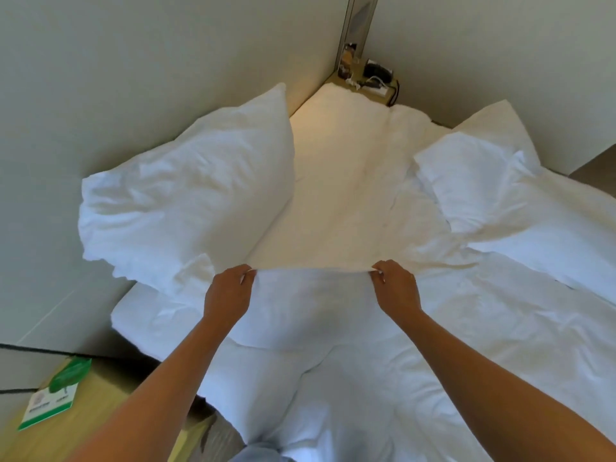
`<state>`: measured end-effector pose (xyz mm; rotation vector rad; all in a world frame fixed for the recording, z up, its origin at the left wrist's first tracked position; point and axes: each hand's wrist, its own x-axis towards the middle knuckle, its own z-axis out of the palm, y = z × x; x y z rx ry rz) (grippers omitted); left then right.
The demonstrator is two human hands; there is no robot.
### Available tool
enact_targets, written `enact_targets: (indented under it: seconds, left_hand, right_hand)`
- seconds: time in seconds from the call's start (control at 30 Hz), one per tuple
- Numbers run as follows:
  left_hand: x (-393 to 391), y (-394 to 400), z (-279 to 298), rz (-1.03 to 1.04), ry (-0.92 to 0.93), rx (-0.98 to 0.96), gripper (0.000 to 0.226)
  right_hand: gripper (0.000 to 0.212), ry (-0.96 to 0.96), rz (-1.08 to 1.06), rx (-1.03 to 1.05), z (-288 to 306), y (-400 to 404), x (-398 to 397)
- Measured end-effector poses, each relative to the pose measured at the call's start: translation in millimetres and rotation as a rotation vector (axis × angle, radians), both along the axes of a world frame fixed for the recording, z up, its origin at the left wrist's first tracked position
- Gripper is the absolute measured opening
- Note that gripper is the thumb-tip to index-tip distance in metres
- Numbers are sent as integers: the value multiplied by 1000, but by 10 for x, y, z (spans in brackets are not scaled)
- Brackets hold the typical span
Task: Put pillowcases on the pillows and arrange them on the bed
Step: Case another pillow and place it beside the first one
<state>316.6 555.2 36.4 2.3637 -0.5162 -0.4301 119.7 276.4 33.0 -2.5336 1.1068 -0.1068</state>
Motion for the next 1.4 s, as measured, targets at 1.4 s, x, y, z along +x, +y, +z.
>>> enact_targets:
  seconds: [1.4]
  left_hand:
    - [-1,-236,183,50,-138,201,34]
  right_hand:
    - [11,-312,139,49,-200,-572,358]
